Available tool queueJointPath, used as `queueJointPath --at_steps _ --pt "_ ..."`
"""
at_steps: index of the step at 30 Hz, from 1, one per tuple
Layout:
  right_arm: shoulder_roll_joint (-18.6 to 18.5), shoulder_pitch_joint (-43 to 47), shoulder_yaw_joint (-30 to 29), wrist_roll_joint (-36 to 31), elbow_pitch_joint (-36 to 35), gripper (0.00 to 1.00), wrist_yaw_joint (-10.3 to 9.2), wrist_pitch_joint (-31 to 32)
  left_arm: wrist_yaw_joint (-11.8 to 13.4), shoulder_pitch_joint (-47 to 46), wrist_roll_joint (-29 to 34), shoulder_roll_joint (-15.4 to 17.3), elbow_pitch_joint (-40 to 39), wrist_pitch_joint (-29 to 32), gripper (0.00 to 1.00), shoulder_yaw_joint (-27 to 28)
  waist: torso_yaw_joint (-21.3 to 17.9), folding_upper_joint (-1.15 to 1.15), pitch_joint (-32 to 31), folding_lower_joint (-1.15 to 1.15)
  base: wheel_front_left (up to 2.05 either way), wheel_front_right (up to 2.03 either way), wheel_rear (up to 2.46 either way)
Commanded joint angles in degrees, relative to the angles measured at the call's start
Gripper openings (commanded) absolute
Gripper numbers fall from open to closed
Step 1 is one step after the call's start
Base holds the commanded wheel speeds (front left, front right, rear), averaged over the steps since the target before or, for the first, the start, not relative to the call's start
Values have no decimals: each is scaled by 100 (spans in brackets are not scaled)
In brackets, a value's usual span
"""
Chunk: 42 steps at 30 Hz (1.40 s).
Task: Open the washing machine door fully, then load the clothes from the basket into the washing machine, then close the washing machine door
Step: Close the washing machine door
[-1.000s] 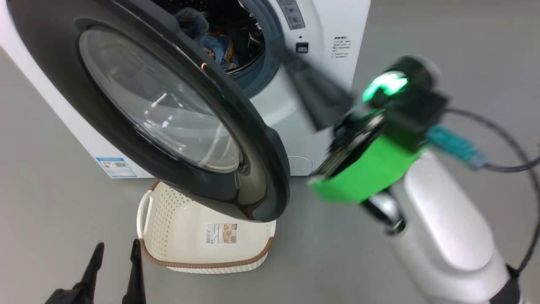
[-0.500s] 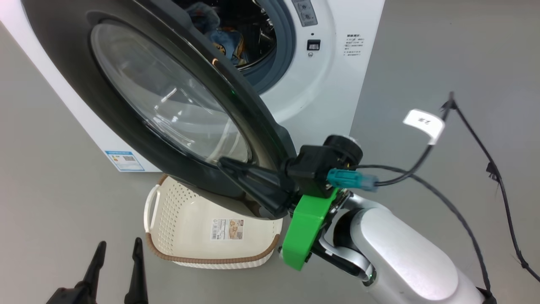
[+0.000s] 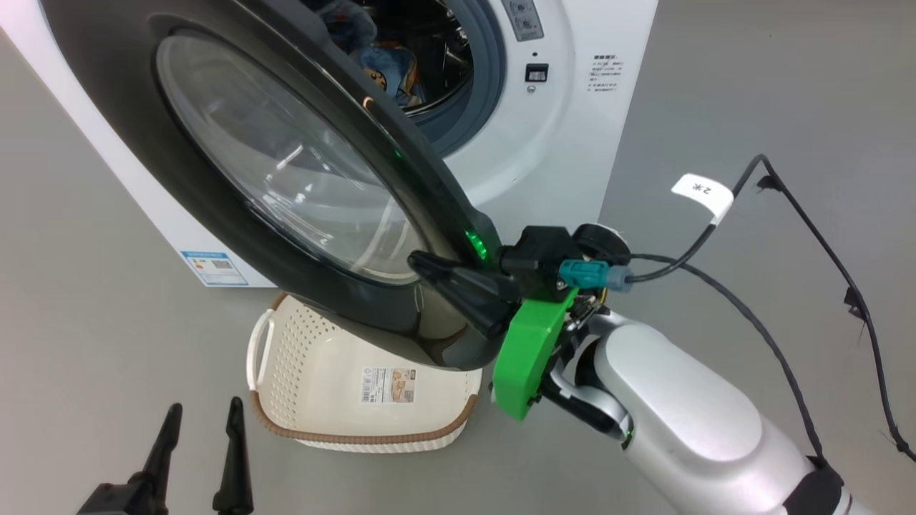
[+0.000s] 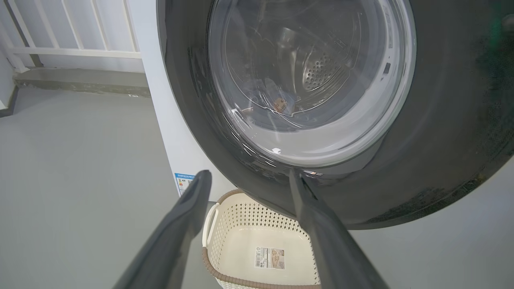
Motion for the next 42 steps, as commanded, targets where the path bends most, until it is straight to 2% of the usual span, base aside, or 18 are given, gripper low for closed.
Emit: queueJointPath --at_steps 1,10,21,29,42 --pt "129 -143 -4 75 -31 0 9 -84 36 -248 -18 74 -102 -60 100 182 3 0 6 0 0 0 0" --pt "81 -442 -50 175 422 0 9 -262 57 -302 -50 62 -67 -119 100 160 33 0 77 0 0 0 0" --pt "-34 -1013 -376 218 1036 0 9 -360 39 -478 -85 14 -44 -214 100 89 103 0 342 0 0 0 0" --pt "-115 -1855 -779 44 1858 0 9 -630 -33 -755 -131 -80 59 -361 100 4 283 0 764 0 0 0 0" --pt "-77 -3306 -1408 -479 3480 0 9 -1437 -258 -1346 -191 -318 490 -634 100 -209 632 0 1514 0 0 0 0"
